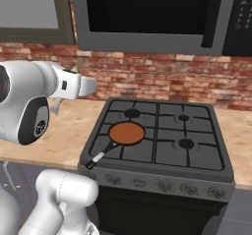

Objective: Retrieve the fish from the fridge and place it on the saucepan with marinade on the stove.

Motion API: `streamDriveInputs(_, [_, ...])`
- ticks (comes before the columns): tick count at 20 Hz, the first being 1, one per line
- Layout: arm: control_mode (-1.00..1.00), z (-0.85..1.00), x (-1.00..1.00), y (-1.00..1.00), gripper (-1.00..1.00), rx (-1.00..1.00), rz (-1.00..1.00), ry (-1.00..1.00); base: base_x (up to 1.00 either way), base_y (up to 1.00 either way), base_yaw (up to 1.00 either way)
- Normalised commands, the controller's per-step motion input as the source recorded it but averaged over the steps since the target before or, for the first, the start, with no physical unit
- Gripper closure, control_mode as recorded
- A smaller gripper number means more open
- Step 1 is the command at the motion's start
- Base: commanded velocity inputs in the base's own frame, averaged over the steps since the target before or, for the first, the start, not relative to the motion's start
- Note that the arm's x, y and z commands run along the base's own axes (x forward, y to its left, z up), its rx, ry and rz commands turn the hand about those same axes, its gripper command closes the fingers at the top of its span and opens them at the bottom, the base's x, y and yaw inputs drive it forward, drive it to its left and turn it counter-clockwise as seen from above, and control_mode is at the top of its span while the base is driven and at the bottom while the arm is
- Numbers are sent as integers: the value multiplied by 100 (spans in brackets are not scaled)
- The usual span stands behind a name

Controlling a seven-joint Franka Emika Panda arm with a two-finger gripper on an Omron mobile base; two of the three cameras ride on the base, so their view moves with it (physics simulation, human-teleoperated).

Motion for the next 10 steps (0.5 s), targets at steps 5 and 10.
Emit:
streamDriveInputs(5, [100,0,0,0,100,0,0,0,36,0,0])
streamDriveInputs(10, [100,0,0,0,100,0,0,0,18,-1,0])
